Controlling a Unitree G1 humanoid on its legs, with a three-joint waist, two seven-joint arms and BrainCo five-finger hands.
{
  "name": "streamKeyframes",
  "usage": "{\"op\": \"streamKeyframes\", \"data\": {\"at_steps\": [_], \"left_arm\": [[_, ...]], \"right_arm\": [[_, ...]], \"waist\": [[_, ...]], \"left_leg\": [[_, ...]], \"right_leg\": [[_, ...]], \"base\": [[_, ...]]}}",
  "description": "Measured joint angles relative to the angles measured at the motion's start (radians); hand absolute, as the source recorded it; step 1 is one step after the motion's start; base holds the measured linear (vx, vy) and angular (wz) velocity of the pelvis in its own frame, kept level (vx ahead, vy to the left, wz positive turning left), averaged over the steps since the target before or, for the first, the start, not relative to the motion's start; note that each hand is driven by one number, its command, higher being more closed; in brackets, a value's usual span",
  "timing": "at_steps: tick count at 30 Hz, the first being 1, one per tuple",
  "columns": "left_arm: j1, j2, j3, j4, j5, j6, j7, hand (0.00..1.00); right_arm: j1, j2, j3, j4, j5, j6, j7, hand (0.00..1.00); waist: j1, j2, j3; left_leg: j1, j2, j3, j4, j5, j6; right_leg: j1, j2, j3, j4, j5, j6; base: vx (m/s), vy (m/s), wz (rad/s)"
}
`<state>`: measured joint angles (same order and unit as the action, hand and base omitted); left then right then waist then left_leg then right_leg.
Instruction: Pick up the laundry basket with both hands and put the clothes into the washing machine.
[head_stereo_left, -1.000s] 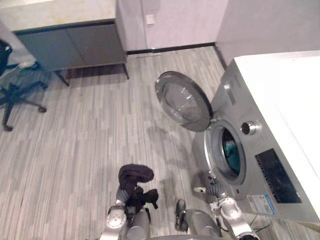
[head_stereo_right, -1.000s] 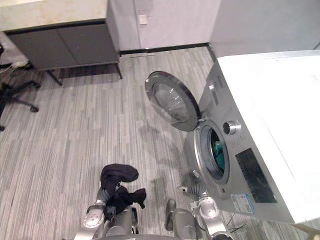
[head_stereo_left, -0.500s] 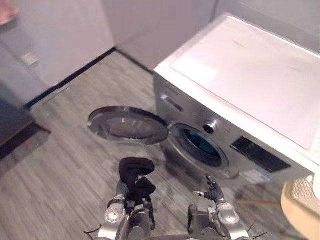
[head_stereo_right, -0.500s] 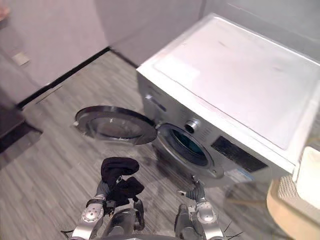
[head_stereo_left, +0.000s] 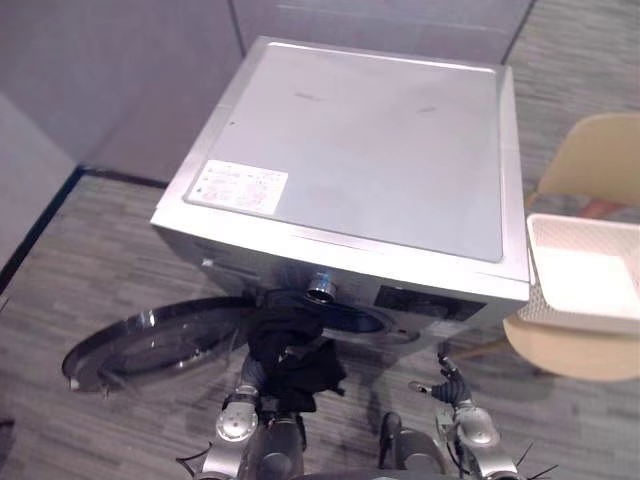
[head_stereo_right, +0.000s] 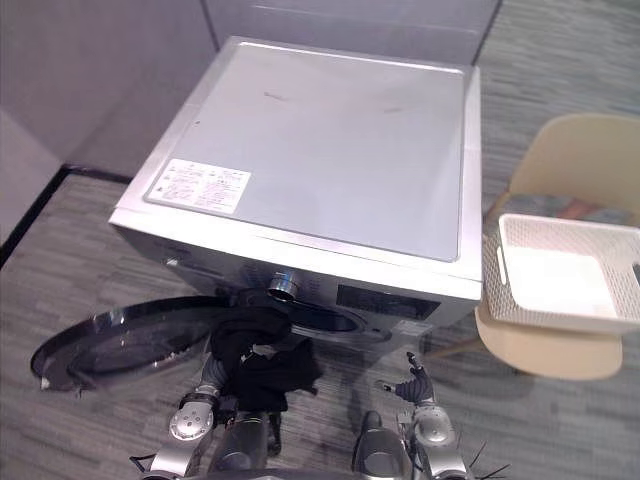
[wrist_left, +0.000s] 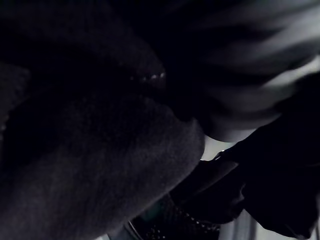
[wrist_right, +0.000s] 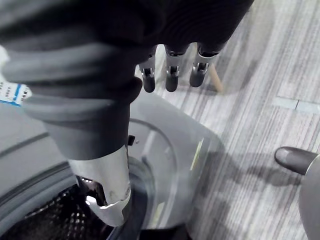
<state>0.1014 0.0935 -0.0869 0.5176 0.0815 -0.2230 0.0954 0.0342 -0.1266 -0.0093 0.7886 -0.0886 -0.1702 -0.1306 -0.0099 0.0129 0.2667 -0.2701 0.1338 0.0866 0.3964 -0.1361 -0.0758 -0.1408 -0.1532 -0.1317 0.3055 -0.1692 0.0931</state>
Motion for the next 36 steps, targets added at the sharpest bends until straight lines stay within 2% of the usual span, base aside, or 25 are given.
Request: {"op": "streamKeyframes", "data": {"at_steps": [3,5,6,7,8,10,11,14,16,18,20,24,27,29,32,36], "left_arm": [[-0.052,0.010,-0.004,-0.056,-0.001,0.001,0.024,1.00],[-0.102,0.014,-0.022,-0.126,-0.010,-0.001,0.064,1.00],[-0.126,0.012,-0.026,-0.135,-0.011,-0.001,0.071,1.00],[-0.175,0.005,-0.036,-0.160,-0.011,-0.002,0.086,1.00],[-0.217,0.000,-0.042,-0.167,-0.011,-0.003,0.098,1.00],[-0.283,-0.016,-0.052,-0.174,-0.012,-0.003,0.117,1.00],[-0.329,-0.028,-0.059,-0.202,-0.012,-0.003,0.131,1.00],[-0.406,-0.052,-0.059,-0.269,-0.024,-0.005,0.171,1.00],[-0.449,-0.056,-0.058,-0.297,-0.032,-0.006,0.192,1.00],[-0.527,-0.058,-0.041,-0.322,-0.032,-0.005,0.222,1.00],[-0.593,-0.055,-0.018,-0.343,-0.032,-0.005,0.251,1.00],[-0.734,0.000,0.013,-0.372,-0.030,-0.001,0.303,1.00],[-0.887,0.102,0.024,-0.373,0.016,0.011,0.352,1.00],[-1.017,0.174,0.018,-0.371,0.092,0.048,0.403,1.00],[-1.148,0.220,-0.015,-0.341,0.159,0.108,0.458,1.00],[-1.362,0.314,-0.086,-0.266,0.223,0.155,0.501,1.00]], "right_arm": [[-0.022,0.006,-0.001,-0.030,0.008,0.001,-0.003,0.00],[-0.060,0.005,-0.001,-0.091,0.030,0.001,-0.025,0.00],[-0.074,0.005,-0.002,-0.106,0.036,0.001,-0.031,0.00],[-0.097,0.005,0.000,-0.151,0.041,0.001,-0.045,0.00],[-0.111,0.006,0.001,-0.186,0.050,0.000,-0.051,0.00],[-0.131,0.005,0.003,-0.223,0.064,-0.001,-0.070,0.00],[-0.161,0.007,0.009,-0.247,0.079,-0.001,-0.085,0.00],[-0.214,0.020,0.010,-0.316,0.087,-0.002,-0.101,0.00],[-0.236,0.030,0.009,-0.350,0.098,-0.008,-0.112,0.00],[-0.263,0.042,0.007,-0.386,0.117,-0.014,-0.121,0.00],[-0.287,0.041,-0.008,-0.433,0.118,-0.029,-0.128,0.00],[-0.305,0.038,-0.043,-0.491,0.119,-0.062,-0.128,0.00],[-0.307,0.038,-0.062,-0.529,0.119,-0.083,-0.123,0.00],[-0.307,0.038,-0.068,-0.546,0.119,-0.099,-0.106,0.00],[-0.309,0.038,-0.073,-0.563,0.120,-0.111,-0.091,0.00],[-0.310,0.042,-0.071,-0.576,0.149,-0.114,-0.061,0.00]], "waist": [[0.007,-0.011,0.081],[0.024,-0.011,0.122],[0.021,-0.010,0.136],[0.020,-0.009,0.170],[0.021,-0.014,0.184],[0.018,-0.017,0.193],[0.018,-0.019,0.208],[0.017,-0.024,0.246],[0.022,-0.030,0.250],[0.017,-0.032,0.252],[0.006,-0.045,0.259],[-0.006,-0.047,0.260],[-0.023,-0.047,0.260],[-0.034,-0.050,0.258],[-0.045,-0.057,0.259],[-0.062,-0.069,0.261]], "left_leg": [[-0.035,0.000,0.055,0.083,-0.022,0.023],[-0.163,0.028,0.094,0.246,-0.078,0.029],[-0.190,0.035,0.096,0.285,-0.099,0.033],[-0.248,0.054,0.095,0.372,-0.163,0.051],[-0.314,0.068,0.093,0.454,-0.200,0.055],[-0.419,0.080,0.080,0.566,-0.244,0.057],[-0.513,0.096,0.072,0.661,-0.270,0.058],[-0.682,0.117,0.047,0.811,-0.294,0.061],[-0.778,0.132,0.037,0.885,-0.306,0.062],[-0.919,0.147,0.007,1.008,-0.324,0.066],[-1.001,0.154,-0.008,1.096,-0.344,0.066],[-1.106,0.163,-0.028,1.192,-0.355,0.067],[-1.150,0.164,-0.032,1.211,-0.353,0.064],[-1.175,0.164,-0.033,1.212,-0.349,0.059],[-1.199,0.165,-0.034,1.216,-0.342,0.071],[-1.218,0.169,-0.037,1.220,-0.341,0.073]], "right_leg": [[-0.082,-0.027,0.029,0.111,-0.009,0.013],[-0.245,-0.032,0.078,0.284,-0.044,0.032],[-0.274,-0.031,0.084,0.321,-0.062,0.034],[-0.339,-0.032,0.087,0.411,-0.114,0.041],[-0.413,-0.034,0.099,0.501,-0.148,0.038],[-0.521,-0.038,0.113,0.622,-0.190,0.040],[-0.619,-0.039,0.128,0.722,-0.219,0.038],[-0.792,-0.036,0.148,0.883,-0.253,0.030],[-0.892,-0.026,0.162,0.961,-0.265,0.026],[-1.029,-0.017,0.175,1.087,-0.292,0.024],[-1.115,-0.014,0.193,1.185,-0.316,0.026],[-1.220,-0.003,0.210,1.285,-0.333,0.028],[-1.265,-0.003,0.215,1.312,-0.336,0.023],[-1.290,-0.003,0.215,1.315,-0.334,0.019],[-1.314,-0.003,0.213,1.318,-0.330,0.023],[-1.330,0.006,0.210,1.317,-0.330,0.022]], "base": [[-0.06,0.144,-0.49],[-0.20,0.106,-0.66],[-0.20,0.025,-0.38],[-0.24,0.006,-0.22],[-0.25,-0.002,-0.16],[-0.25,-0.019,-0.02],[-0.27,-0.014,-0.04],[-0.19,-0.015,-0.05],[-0.18,-0.050,-0.09],[-0.16,-0.073,-0.07],[-0.11,-0.099,-0.01],[-0.08,-0.078,-0.01],[-0.04,-0.055,0.04],[0.00,-0.047,0.02],[0.04,-0.033,-0.01],[0.06,-0.024,-0.05]]}}
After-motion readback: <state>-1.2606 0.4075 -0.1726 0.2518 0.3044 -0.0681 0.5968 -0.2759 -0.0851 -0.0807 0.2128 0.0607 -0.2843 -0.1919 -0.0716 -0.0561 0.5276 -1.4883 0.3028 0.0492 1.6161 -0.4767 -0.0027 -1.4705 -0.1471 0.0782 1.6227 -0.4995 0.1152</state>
